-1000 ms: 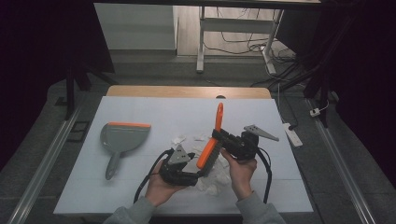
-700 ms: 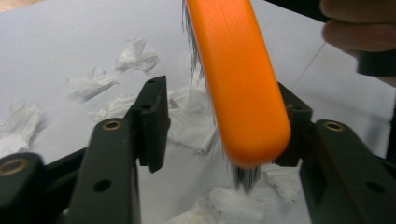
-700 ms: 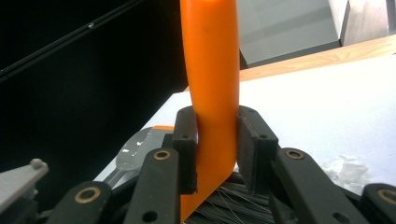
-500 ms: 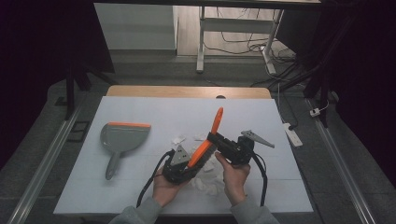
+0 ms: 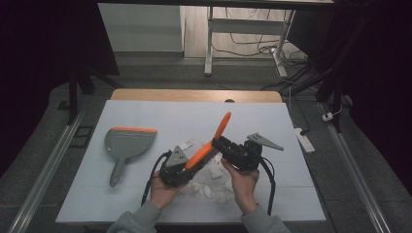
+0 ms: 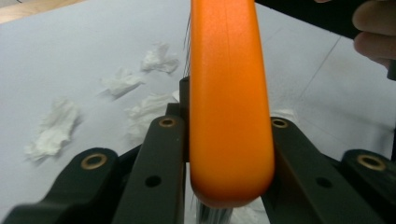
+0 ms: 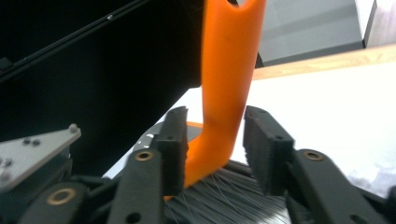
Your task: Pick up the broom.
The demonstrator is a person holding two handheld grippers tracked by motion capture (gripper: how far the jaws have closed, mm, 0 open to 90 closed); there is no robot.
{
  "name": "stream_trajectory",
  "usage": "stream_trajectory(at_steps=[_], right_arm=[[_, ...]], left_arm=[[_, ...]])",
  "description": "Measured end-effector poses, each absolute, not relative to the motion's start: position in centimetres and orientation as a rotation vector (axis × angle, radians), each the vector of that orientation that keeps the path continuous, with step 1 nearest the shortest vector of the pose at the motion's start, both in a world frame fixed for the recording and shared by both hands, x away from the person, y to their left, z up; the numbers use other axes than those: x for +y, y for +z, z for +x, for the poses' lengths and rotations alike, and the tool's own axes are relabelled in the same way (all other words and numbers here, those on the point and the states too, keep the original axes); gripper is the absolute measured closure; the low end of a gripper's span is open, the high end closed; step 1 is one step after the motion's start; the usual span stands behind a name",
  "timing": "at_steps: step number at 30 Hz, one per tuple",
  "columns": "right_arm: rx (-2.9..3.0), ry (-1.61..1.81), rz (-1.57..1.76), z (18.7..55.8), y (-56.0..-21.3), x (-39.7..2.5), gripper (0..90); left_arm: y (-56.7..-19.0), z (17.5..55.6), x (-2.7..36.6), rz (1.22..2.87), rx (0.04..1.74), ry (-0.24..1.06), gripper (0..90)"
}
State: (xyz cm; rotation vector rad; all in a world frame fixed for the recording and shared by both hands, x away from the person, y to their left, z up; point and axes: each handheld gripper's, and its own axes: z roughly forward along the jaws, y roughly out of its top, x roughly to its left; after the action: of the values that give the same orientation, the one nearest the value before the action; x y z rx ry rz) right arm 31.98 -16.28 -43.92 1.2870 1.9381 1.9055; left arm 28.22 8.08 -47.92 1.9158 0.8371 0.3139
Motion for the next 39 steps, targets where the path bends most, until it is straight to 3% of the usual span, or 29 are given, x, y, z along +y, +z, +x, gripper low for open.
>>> stream_trajectory(at_steps=[3,15,39], right_arm=[[1.959,1.897,1.248,32.0,-43.4,-16.6,51.9],[2.144,1.792,1.154,32.6,-44.0,-18.1,44.9],[2.478,1.457,0.788,31.8,-44.5,-20.4,36.6]], left_arm=[[-47.4,28.4,9.3,1.892,0.841,0.305,77.7],[-46.2,28.3,12.6,1.916,0.822,0.367,77.7],[-44.6,29.3,13.2,2.138,0.723,0.381,77.8]])
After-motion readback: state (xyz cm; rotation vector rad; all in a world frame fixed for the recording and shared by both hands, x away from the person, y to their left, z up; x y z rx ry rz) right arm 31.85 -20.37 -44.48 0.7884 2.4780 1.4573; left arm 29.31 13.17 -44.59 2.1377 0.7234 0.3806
